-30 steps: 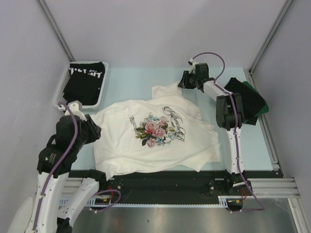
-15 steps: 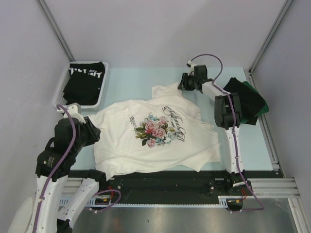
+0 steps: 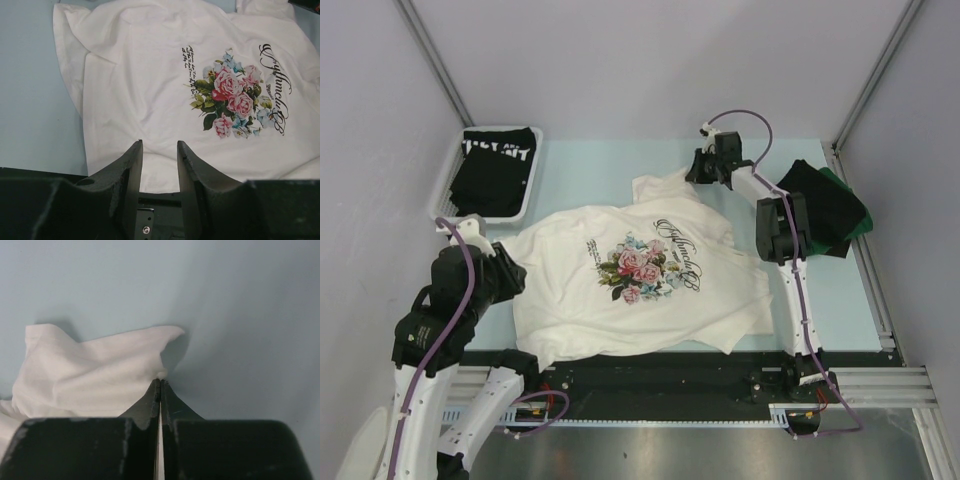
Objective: Fold and stack the t-shirts
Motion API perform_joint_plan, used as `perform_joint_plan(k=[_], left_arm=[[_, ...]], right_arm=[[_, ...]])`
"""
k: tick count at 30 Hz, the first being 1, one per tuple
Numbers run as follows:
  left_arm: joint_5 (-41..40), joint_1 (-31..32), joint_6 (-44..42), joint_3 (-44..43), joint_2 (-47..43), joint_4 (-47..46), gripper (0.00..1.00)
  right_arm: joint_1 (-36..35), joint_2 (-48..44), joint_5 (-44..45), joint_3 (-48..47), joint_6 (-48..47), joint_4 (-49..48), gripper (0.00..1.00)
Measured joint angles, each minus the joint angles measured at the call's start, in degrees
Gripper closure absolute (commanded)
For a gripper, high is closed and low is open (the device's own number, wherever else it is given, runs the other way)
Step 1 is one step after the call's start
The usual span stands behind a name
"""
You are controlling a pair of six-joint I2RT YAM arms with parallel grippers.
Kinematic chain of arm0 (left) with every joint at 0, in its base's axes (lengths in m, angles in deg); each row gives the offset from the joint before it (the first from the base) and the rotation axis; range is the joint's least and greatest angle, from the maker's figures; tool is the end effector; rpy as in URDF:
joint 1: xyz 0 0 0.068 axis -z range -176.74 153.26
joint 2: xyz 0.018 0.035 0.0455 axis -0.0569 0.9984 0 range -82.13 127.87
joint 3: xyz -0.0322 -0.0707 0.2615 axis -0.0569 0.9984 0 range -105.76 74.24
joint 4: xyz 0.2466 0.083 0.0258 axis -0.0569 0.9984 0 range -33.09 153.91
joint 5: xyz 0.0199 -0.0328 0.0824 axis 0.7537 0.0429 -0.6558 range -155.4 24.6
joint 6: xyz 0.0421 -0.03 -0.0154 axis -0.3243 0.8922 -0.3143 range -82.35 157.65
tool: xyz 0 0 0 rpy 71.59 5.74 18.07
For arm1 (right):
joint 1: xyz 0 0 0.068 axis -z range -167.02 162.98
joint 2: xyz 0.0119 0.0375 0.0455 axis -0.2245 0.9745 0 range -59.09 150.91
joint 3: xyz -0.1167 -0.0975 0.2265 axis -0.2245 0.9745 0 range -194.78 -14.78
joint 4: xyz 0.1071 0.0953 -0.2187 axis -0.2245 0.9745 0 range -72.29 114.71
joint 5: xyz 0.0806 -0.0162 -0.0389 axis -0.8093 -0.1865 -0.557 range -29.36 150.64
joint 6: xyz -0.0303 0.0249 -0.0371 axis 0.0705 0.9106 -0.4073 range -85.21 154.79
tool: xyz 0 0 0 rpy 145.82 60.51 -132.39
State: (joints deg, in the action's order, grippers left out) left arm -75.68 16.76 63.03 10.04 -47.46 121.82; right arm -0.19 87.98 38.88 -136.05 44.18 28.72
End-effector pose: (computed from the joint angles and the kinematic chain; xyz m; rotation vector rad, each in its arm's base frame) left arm 0.0747 -0.0113 0.3734 -0.3265 2.1587 -0.1899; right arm 0.5560 0.1436 0.1402 -0.2870 2.2149 0.6366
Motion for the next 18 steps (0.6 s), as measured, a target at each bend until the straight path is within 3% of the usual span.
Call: perform_joint_plan(k=[18], left_arm=[[0.00, 0.00, 0.02, -0.11, -0.98, 2.62, 0.61]], right_arm=[[4.48, 2.84, 11.58, -11.17, 0.02, 0.57, 1.00]])
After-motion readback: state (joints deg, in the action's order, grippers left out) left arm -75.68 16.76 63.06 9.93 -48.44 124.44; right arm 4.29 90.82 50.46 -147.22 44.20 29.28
